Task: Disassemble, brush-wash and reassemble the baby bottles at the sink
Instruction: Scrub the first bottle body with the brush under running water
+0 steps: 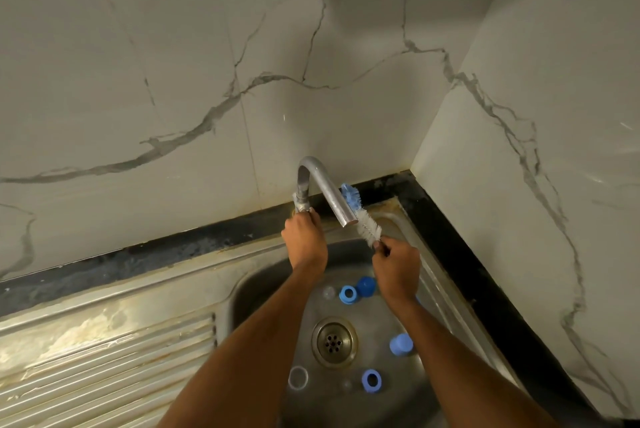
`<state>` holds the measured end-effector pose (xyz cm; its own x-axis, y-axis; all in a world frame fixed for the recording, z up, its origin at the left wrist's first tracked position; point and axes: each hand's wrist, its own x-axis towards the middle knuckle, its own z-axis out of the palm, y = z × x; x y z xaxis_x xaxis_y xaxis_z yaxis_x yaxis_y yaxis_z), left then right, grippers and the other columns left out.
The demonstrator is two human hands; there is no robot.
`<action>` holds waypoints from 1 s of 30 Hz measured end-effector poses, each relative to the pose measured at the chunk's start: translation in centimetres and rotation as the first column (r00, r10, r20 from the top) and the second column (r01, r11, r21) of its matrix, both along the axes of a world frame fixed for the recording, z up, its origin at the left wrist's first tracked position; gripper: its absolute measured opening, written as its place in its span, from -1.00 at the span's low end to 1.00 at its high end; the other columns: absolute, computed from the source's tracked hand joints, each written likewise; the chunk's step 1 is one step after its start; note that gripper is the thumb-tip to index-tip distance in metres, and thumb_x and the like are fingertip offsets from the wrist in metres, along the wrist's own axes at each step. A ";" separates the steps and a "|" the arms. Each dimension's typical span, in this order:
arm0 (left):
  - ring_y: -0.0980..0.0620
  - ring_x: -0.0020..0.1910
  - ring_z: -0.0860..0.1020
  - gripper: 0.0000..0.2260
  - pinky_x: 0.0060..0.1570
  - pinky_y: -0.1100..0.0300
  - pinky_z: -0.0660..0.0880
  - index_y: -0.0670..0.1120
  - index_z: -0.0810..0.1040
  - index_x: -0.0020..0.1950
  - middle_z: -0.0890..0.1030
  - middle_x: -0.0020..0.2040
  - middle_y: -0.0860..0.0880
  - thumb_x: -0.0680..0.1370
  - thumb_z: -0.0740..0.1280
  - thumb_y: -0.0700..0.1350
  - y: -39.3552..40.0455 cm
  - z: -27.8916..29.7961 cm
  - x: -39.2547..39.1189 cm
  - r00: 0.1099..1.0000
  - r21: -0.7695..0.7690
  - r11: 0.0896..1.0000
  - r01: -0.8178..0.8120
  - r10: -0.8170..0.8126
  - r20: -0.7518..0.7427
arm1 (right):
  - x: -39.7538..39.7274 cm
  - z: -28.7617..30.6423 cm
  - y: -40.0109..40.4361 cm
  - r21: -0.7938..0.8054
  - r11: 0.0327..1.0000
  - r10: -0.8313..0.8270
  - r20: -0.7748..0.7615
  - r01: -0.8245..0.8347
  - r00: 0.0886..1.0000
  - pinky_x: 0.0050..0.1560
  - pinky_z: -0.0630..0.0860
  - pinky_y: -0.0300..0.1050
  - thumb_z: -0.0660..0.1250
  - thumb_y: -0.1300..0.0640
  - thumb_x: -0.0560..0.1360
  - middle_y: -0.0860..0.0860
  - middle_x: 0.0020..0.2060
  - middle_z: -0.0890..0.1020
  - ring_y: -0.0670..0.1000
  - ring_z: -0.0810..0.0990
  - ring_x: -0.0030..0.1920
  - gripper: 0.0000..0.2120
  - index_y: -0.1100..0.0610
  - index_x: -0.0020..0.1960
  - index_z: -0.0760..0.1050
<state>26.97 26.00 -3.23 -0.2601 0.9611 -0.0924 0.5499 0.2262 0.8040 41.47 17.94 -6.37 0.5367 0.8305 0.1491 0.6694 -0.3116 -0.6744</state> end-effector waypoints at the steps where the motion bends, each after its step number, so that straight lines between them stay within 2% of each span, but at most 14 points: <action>1: 0.16 -0.34 0.50 -0.80 -0.37 0.38 0.34 -0.19 0.61 0.01 0.59 -0.19 -0.04 0.67 0.24 -0.14 0.0 0.0 0.0 1.000 0.001 1.000 -0.012 0.012 0.013 | -0.1 0.0 0.0 0.005 1.000 0.002 -0.002 -0.002 1.000 -0.14 0.67 -0.10 0.35 0.19 0.55 0.08 -0.01 0.70 0.00 0.69 -0.02 -0.89 0.18 0.02 0.63; 7: 0.14 -0.39 0.47 -0.72 -0.44 0.37 0.27 -0.24 0.63 -0.02 0.59 -0.23 -0.06 0.69 0.22 -0.09 0.0 -0.6 -0.3 0.997 -0.015 0.999 -0.040 0.041 0.062 | -0.2 0.0 -0.2 0.020 1.000 0.018 -0.007 -0.018 1.000 -0.19 0.67 -0.08 0.35 0.20 0.55 0.06 -0.06 0.71 -0.06 0.68 -0.11 -0.91 0.17 -0.04 0.62; 15: 0.15 -0.38 0.47 -0.74 -0.43 0.37 0.29 -0.24 0.63 0.02 0.63 -0.16 -0.09 0.68 0.24 -0.09 0.1 -0.6 -0.5 0.997 -0.029 0.999 -0.027 0.029 0.072 | -0.1 0.2 -0.6 0.023 0.999 0.027 -0.049 -0.026 0.998 -0.21 0.66 -0.06 0.35 0.21 0.55 0.03 -0.11 0.70 -0.10 0.66 -0.17 -0.93 0.16 -0.06 0.62; 23: 0.16 -0.36 0.48 -0.73 -0.41 0.39 0.29 -0.24 0.63 0.02 0.59 -0.19 -0.05 0.68 0.25 -0.08 -0.1 -0.6 -0.6 0.999 -0.008 1.000 -0.019 0.019 0.045 | 0.0 0.3 -0.8 0.013 1.000 0.018 -0.061 -0.017 0.998 -0.21 0.66 -0.04 0.36 0.20 0.55 0.02 -0.13 0.70 -0.10 0.65 -0.19 -0.93 0.15 -0.07 0.62; 27: 0.15 -0.34 0.53 -0.71 -0.36 0.36 0.35 -0.14 0.62 -0.06 0.59 -0.26 0.00 0.68 0.23 0.02 -0.5 -1.2 -1.3 0.998 0.017 1.000 -0.008 0.007 0.069 | 0.1 0.4 -1.0 0.008 1.000 0.009 -0.061 -0.008 0.998 -0.21 0.66 -0.05 0.35 0.20 0.55 0.04 -0.13 0.70 -0.09 0.65 -0.18 -0.91 0.15 -0.09 0.62; 30: 0.18 -0.32 0.53 -0.74 -0.32 0.39 0.34 -0.06 0.58 -0.06 0.57 -0.26 0.04 0.69 0.20 0.03 -2.5 -2.5 -2.7 0.999 0.031 0.998 0.053 -0.053 -0.004 | 0.0 0.4 -1.0 0.008 1.000 0.004 -0.069 -0.004 0.998 -0.22 0.65 -0.01 0.34 0.20 0.55 0.00 -0.18 0.69 -0.10 0.64 -0.22 -0.90 0.13 -0.10 0.63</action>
